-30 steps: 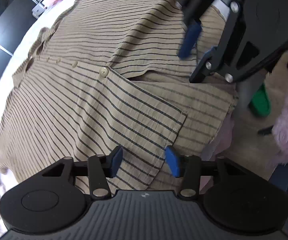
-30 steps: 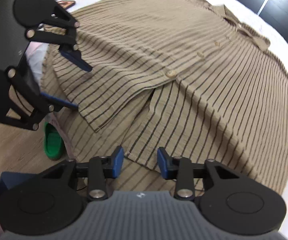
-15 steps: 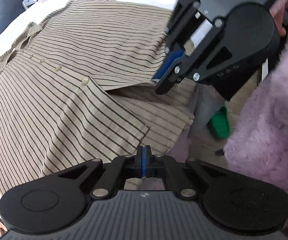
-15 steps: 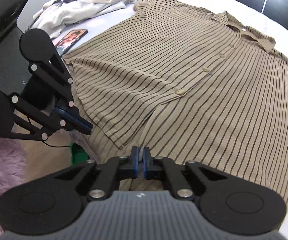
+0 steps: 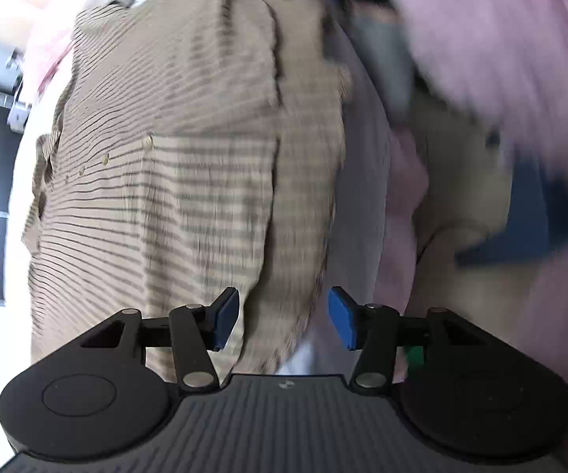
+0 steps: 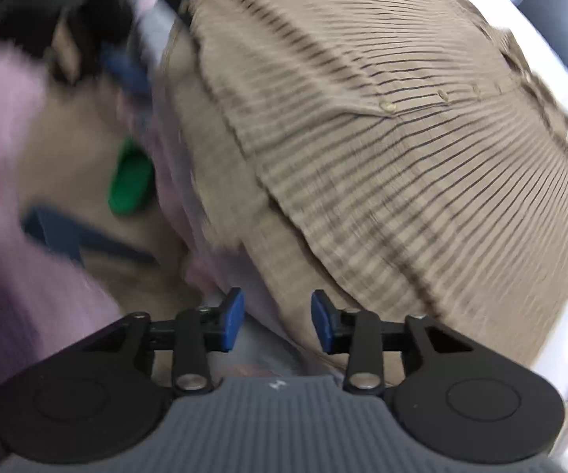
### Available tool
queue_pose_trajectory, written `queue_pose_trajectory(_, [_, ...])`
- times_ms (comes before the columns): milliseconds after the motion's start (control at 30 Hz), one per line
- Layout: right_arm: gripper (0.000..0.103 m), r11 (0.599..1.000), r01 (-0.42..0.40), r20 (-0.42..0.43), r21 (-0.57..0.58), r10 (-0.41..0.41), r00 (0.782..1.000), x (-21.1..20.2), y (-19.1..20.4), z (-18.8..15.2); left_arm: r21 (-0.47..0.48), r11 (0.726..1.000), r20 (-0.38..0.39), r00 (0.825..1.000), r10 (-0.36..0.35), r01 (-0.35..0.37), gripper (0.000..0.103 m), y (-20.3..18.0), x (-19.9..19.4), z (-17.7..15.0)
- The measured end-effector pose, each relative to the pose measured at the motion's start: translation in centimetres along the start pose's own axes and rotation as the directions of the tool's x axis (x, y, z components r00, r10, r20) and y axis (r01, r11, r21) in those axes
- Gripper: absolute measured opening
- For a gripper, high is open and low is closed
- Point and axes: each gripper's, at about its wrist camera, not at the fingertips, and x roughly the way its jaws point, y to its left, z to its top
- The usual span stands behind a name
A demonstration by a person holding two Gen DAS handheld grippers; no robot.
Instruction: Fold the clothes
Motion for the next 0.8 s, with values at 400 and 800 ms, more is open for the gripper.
queue_pose_trajectory(400, [0.044, 0.938, 0.184, -0.120, -0.294, -0.227, 0.966, 0.4, -1.8, -5.4, 0.015, 0.999, -0.280, 0.959, 0.052, -0.050, 0.027, 1.9, 3.0, -4.8])
queue_pose_trajectory(800, [0.042, 0.944, 0.195, -0.092, -0.267, -0.226, 0.970, -0.2, -2.1, -6.1, 0.194, 0.965, -0.158, 0.965, 0.209, -0.177, 0.020, 1.2, 3.4, -5.9])
